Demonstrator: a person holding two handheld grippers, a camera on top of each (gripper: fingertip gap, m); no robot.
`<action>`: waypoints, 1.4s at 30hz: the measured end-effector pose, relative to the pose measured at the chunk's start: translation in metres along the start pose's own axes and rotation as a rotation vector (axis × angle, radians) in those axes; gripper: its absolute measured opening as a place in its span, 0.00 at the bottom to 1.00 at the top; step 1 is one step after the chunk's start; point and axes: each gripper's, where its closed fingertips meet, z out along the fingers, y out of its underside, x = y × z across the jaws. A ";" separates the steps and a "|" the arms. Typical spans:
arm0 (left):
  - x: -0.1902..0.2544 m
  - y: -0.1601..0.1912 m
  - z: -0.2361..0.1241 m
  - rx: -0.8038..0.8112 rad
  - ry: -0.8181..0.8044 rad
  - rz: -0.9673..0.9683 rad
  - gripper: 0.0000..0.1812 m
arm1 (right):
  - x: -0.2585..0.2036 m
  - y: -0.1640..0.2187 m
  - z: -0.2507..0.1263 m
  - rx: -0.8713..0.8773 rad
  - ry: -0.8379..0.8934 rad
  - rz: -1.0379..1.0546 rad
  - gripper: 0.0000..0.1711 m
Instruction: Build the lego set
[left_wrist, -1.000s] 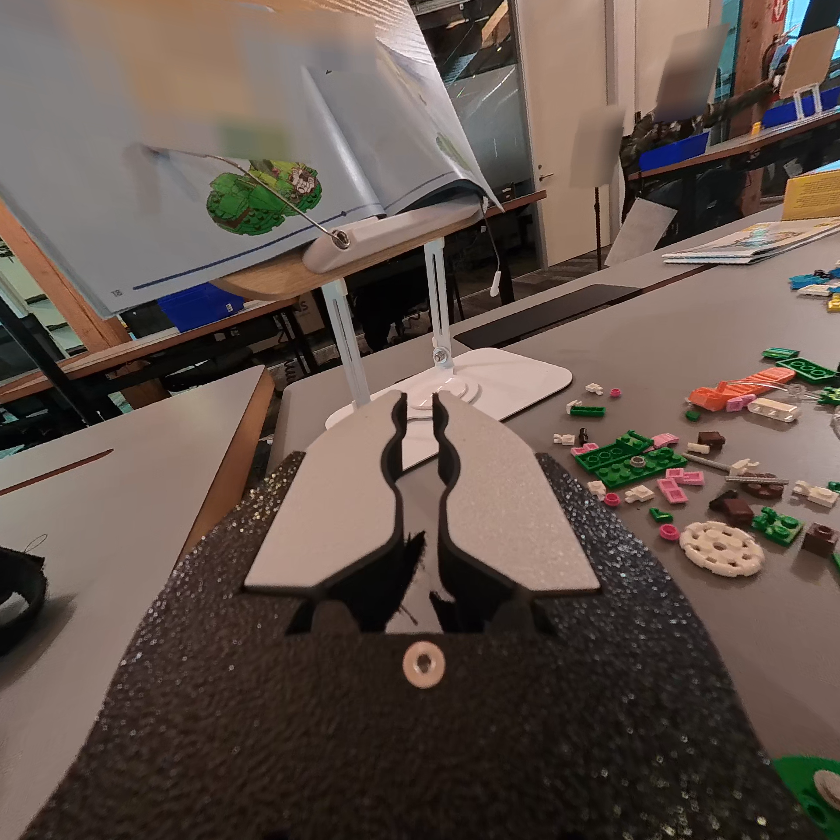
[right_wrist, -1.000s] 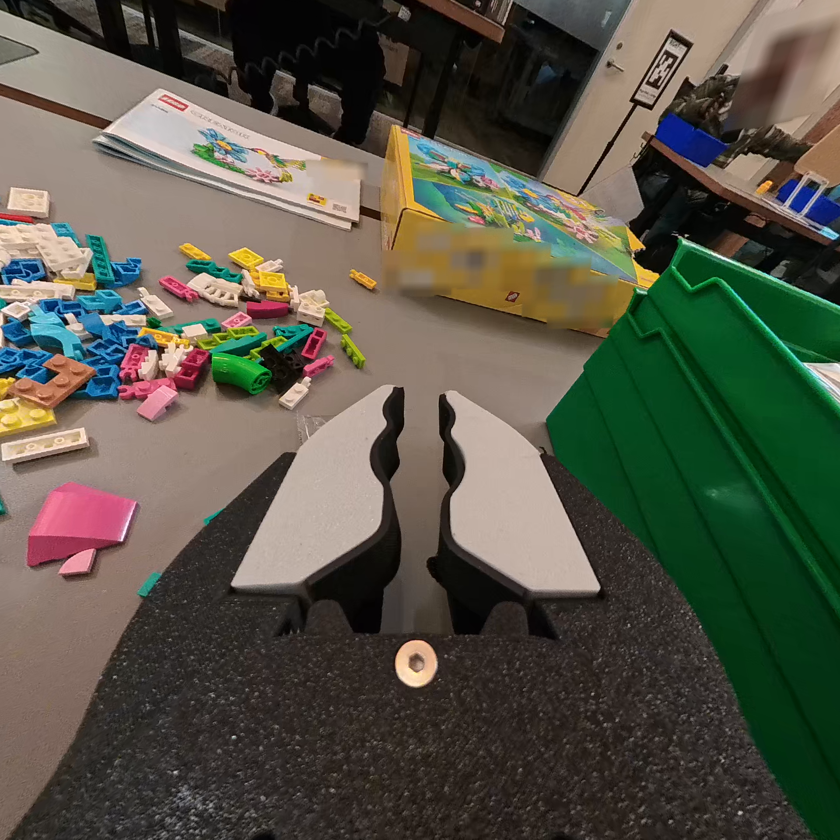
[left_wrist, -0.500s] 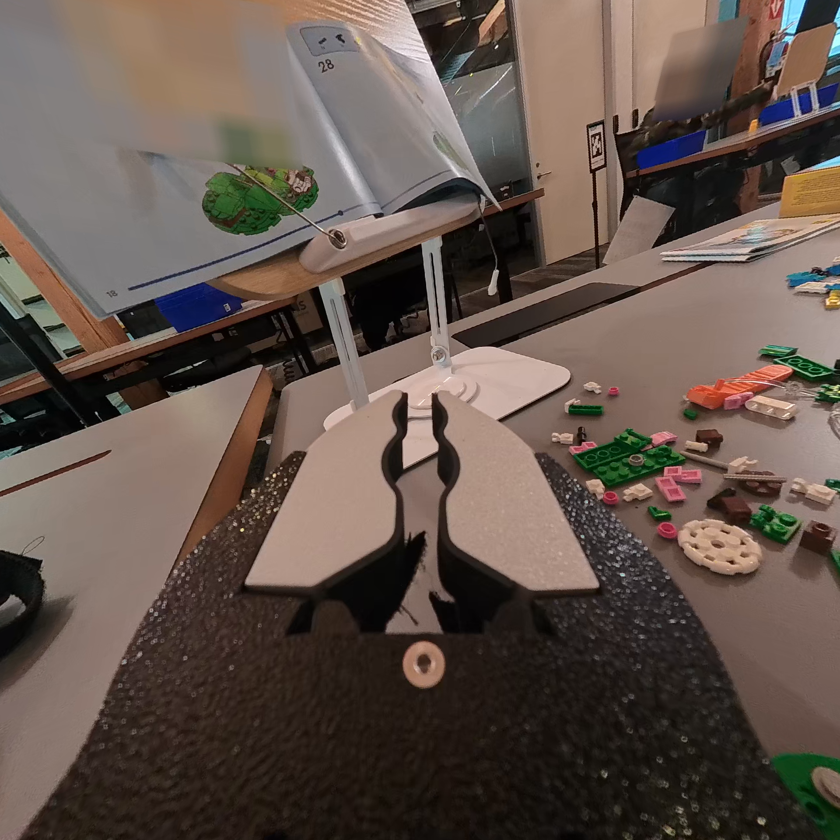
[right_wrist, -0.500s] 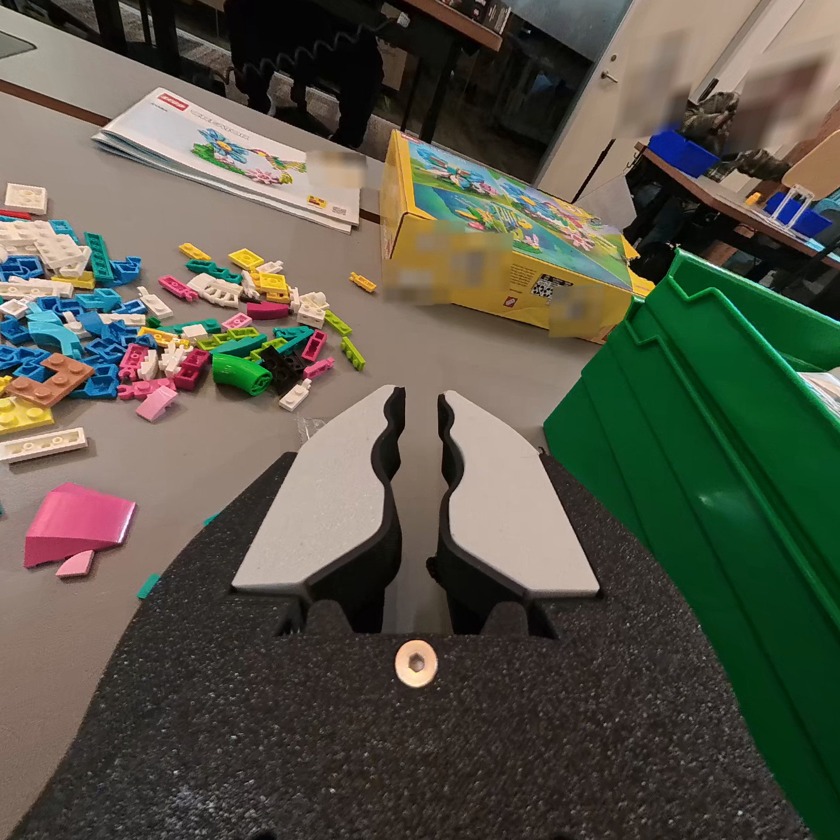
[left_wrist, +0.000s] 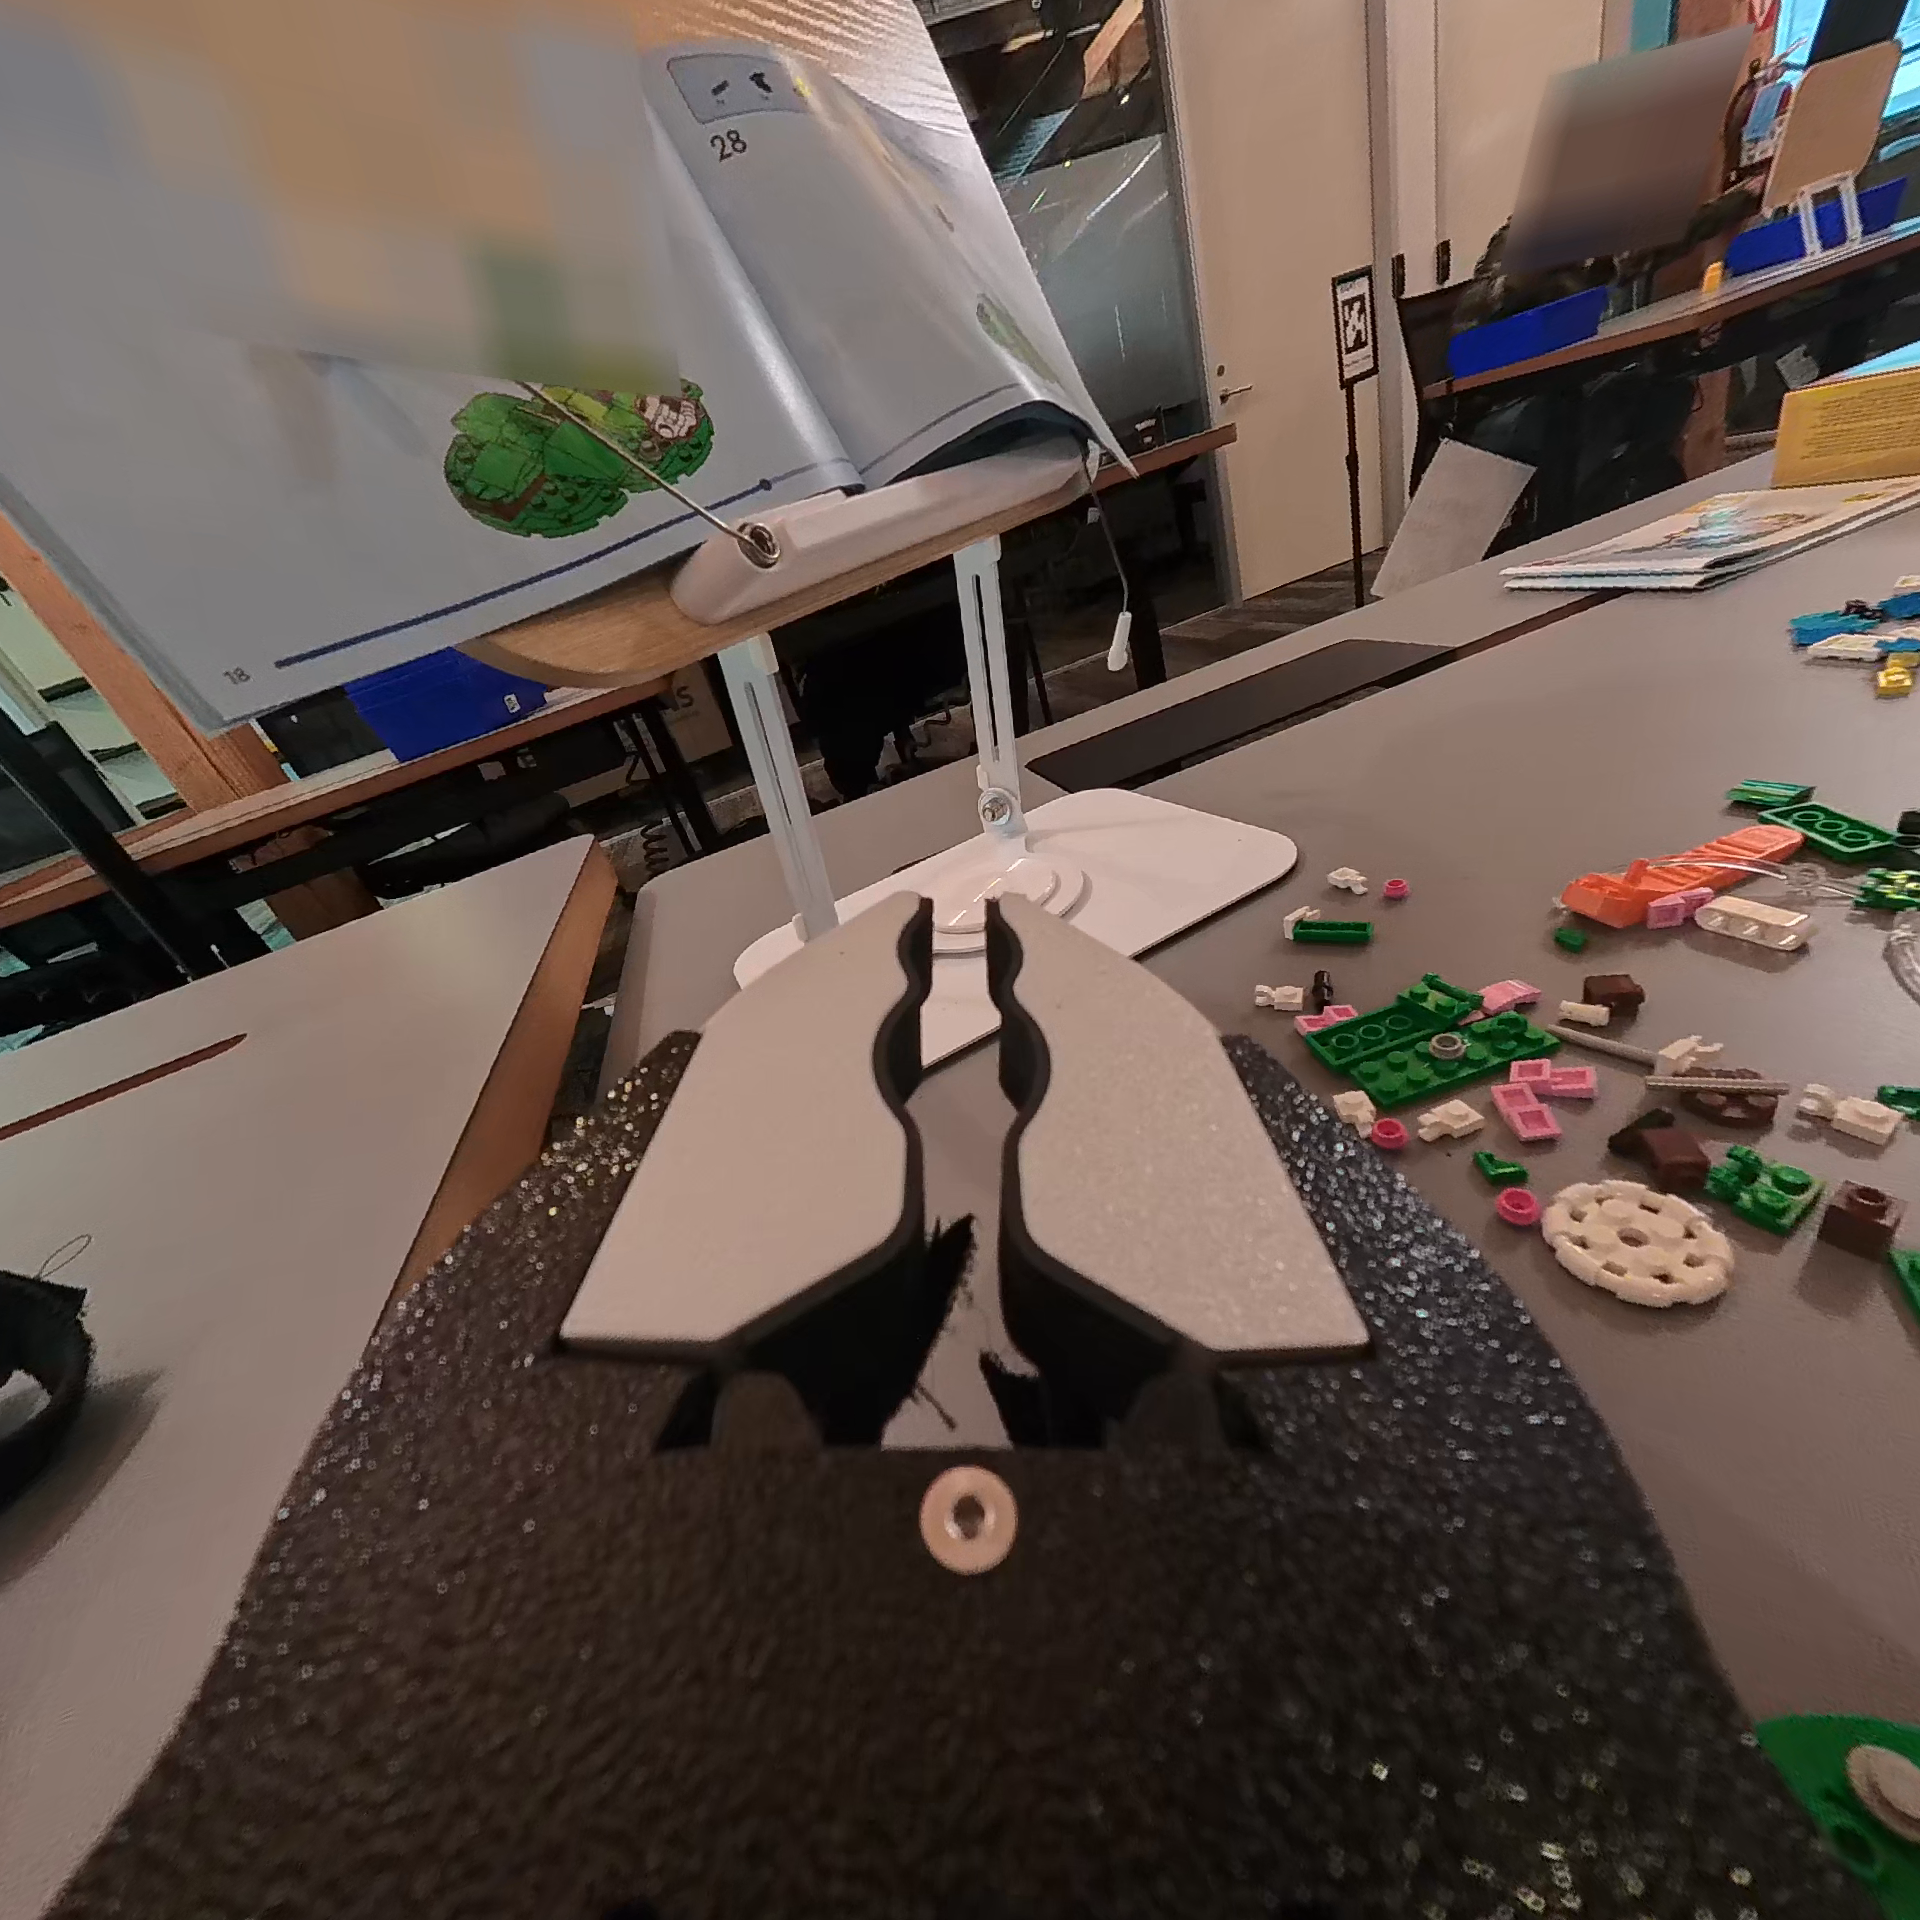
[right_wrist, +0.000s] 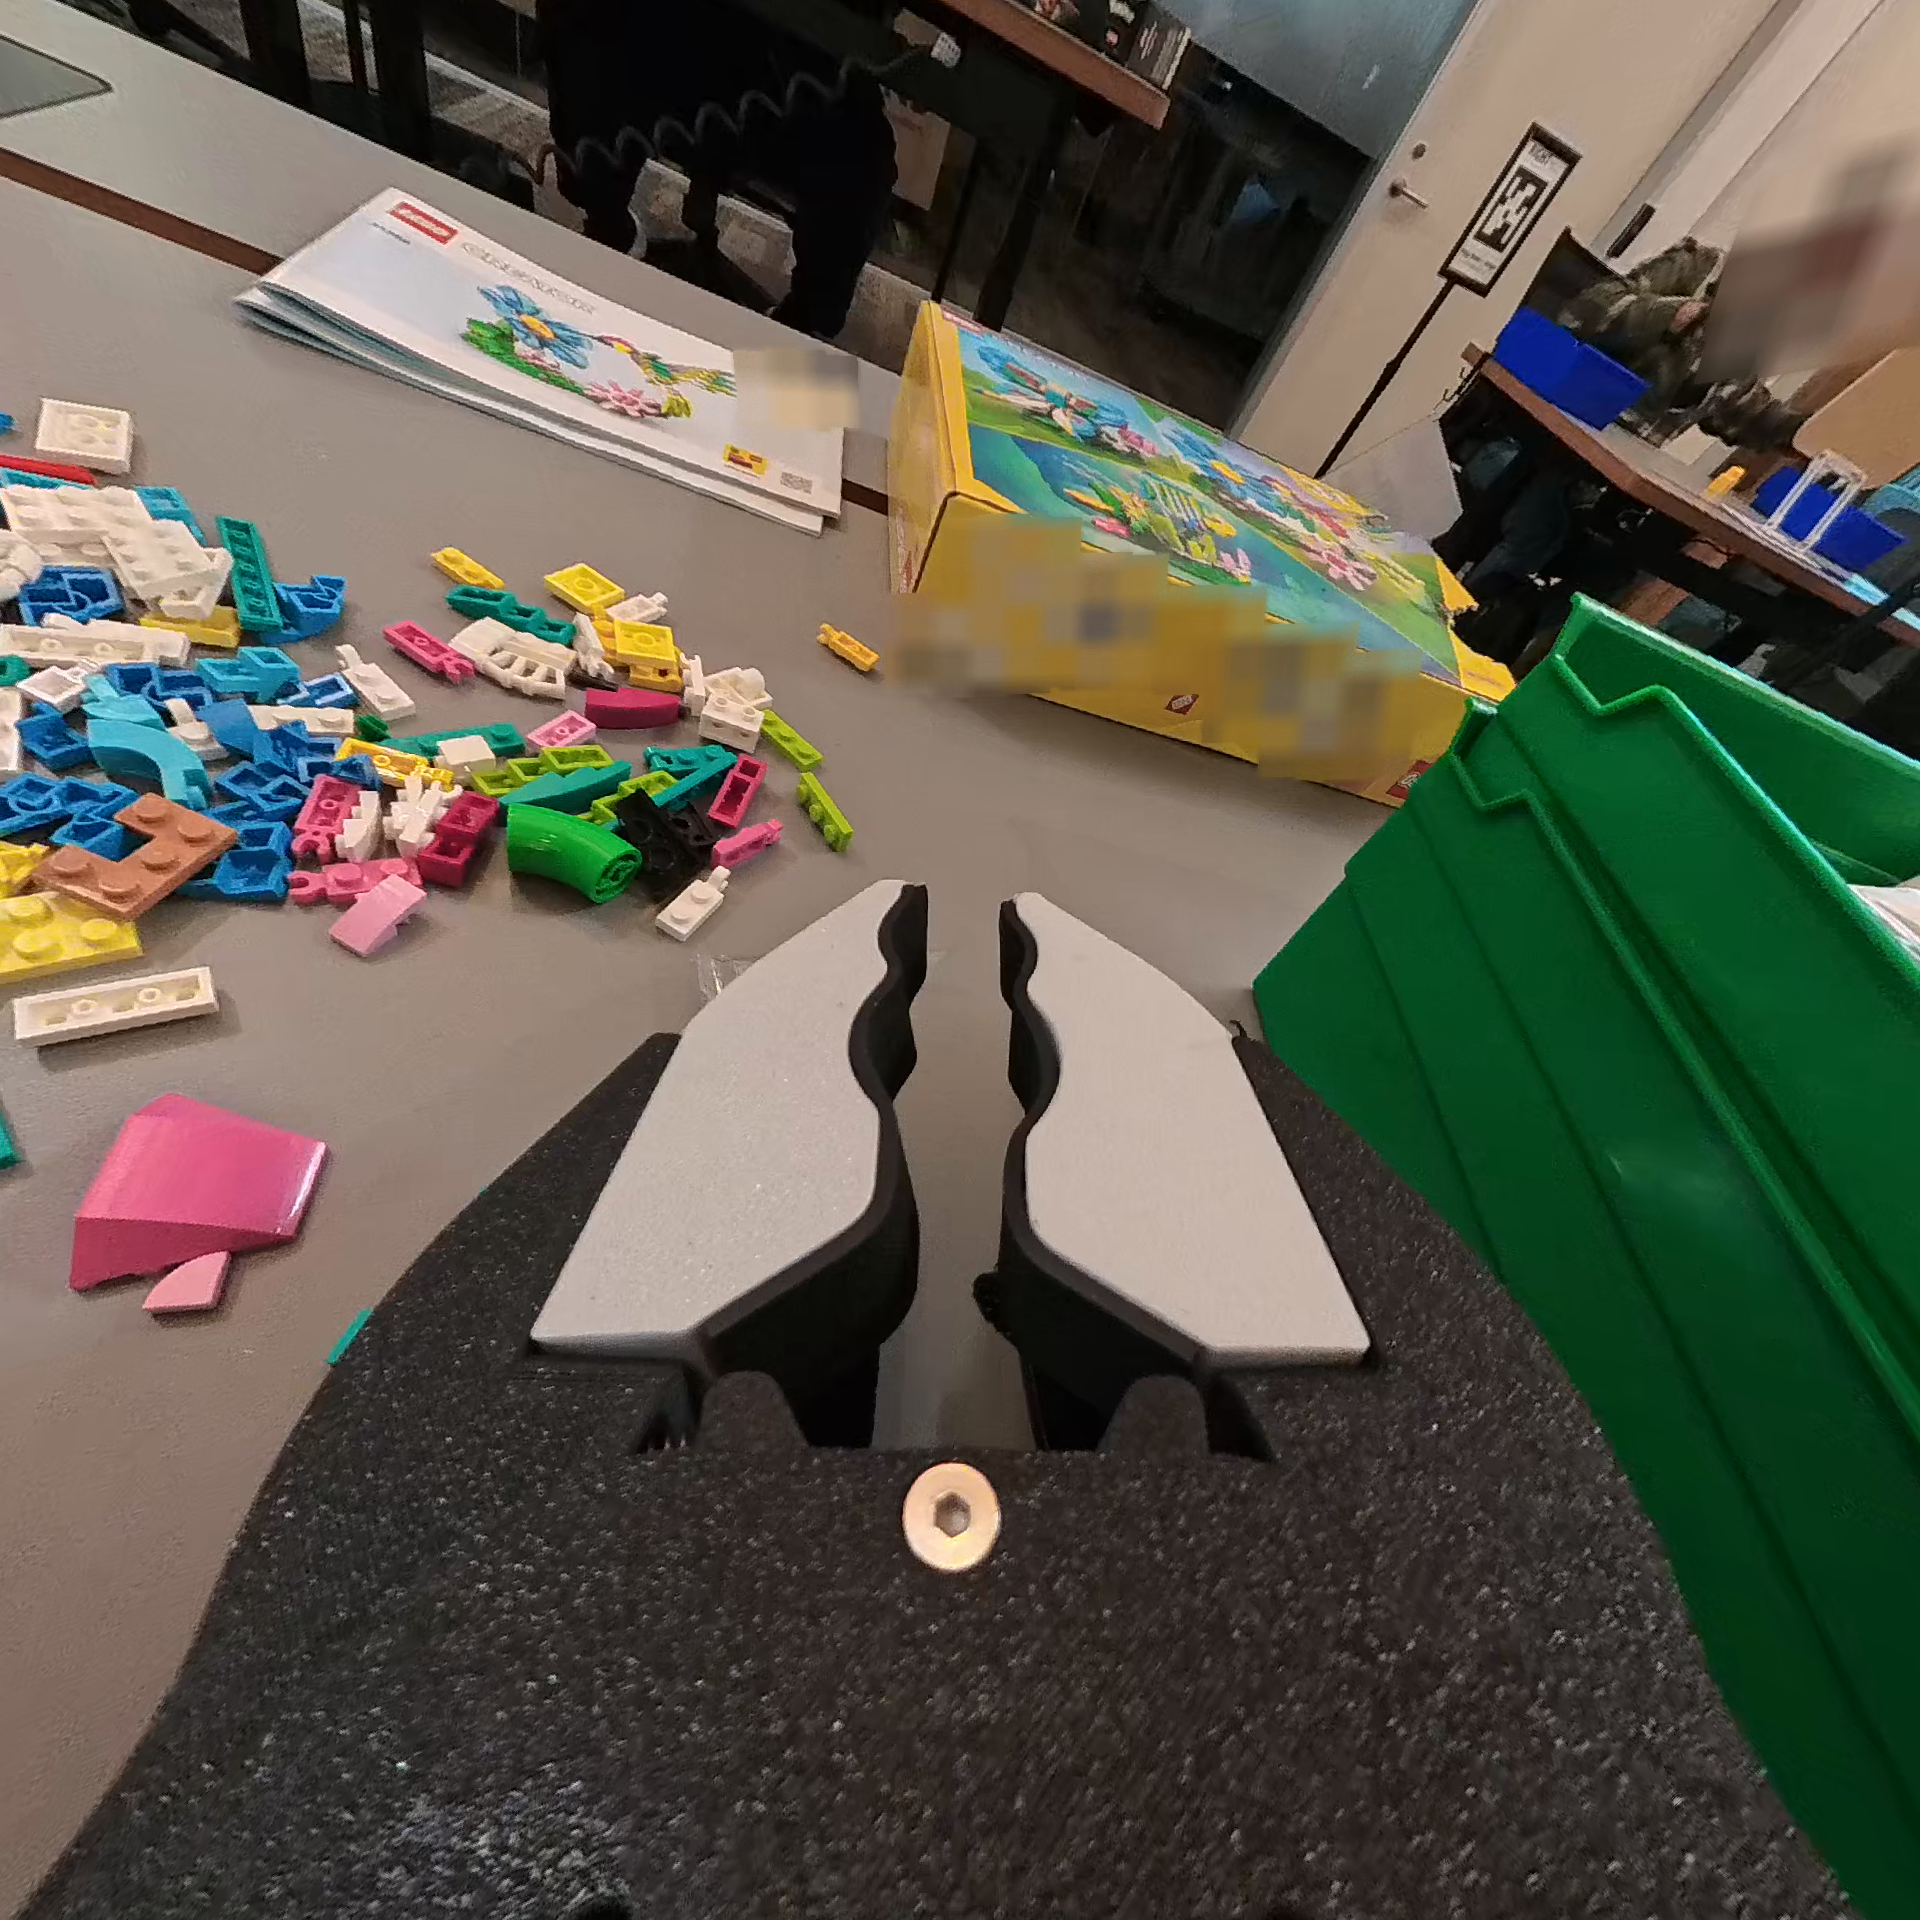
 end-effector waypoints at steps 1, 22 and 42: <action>0.000 0.000 0.000 0.000 0.000 0.000 0.05 | 0.000 -0.001 -0.001 0.005 -0.001 -0.003 0.07; 0.010 -0.010 -0.003 0.037 0.021 -0.011 0.05 | -0.301 -0.045 -0.064 -0.152 -1.145 -0.625 0.11; 0.195 -0.077 -0.028 0.124 0.692 0.041 0.15 | -0.386 -0.165 -0.175 0.687 -1.644 -0.476 0.04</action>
